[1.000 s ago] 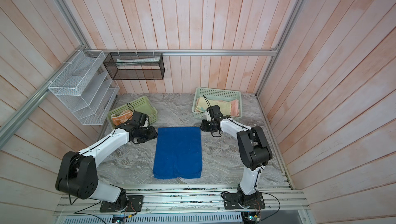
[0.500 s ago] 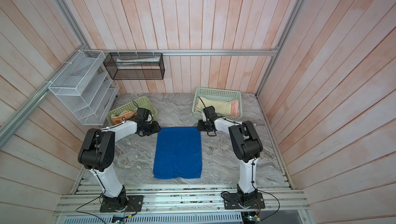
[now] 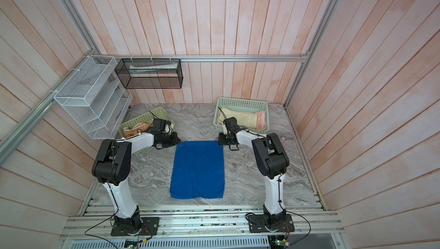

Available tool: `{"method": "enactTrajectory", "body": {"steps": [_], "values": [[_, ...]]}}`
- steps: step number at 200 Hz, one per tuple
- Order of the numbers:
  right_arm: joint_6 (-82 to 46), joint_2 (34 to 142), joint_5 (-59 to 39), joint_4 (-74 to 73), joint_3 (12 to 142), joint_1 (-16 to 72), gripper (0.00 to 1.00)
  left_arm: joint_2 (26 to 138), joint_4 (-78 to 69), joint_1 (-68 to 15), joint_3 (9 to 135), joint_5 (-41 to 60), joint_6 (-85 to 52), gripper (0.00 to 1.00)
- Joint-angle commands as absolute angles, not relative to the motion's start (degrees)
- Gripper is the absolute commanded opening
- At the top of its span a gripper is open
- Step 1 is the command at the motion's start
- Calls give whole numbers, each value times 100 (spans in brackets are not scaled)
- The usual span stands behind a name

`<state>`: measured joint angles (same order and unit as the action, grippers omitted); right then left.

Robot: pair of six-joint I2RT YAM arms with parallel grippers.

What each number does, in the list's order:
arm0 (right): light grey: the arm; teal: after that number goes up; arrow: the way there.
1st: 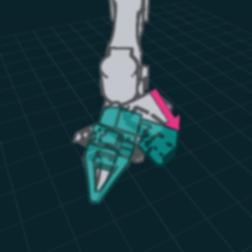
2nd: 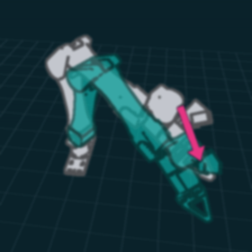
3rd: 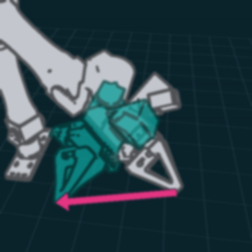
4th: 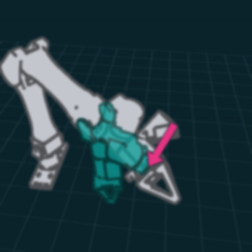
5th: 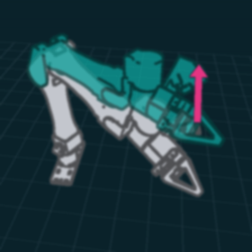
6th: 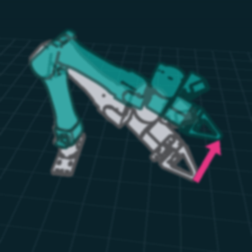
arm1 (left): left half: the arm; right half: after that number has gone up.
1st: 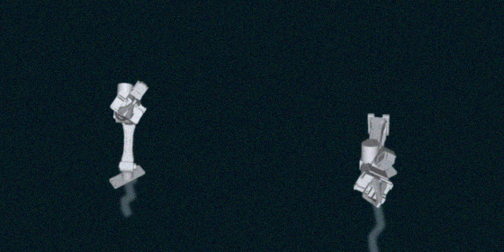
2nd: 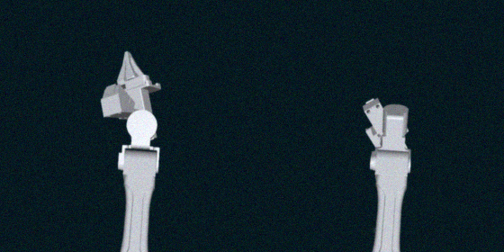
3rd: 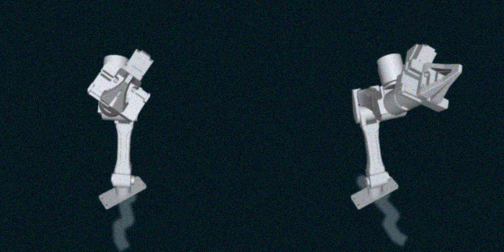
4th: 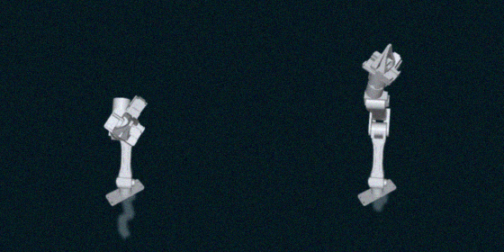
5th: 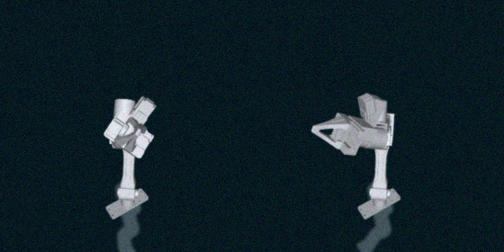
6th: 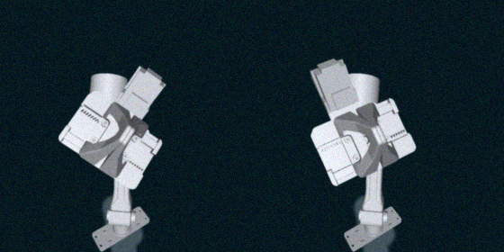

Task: Fold and stack the towels

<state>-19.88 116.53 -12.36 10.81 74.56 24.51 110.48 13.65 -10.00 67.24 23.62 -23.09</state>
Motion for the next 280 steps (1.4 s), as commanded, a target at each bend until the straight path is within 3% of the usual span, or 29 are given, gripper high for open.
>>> {"method": "enactTrajectory", "body": {"steps": [1, 124, 240, 280], "values": [[-1830, 11660, -1109, 1307, 7564, 2492, 0, 11050, 1218, -949, 6786, 2736, -2072, 0], [-1424, 10203, -800, 1197, 7194, 2601, 0, 9316, 891, -862, 6055, 2991, -1764, 0], [-1988, 8962, -1133, 1050, 5034, 3146, 0, 7343, 465, -731, 3567, 3294, -2409, 0], [-2095, 8986, -1213, 952, 4859, 3196, 0, 7338, 270, -731, 3102, 3480, -2693, 0]]}}
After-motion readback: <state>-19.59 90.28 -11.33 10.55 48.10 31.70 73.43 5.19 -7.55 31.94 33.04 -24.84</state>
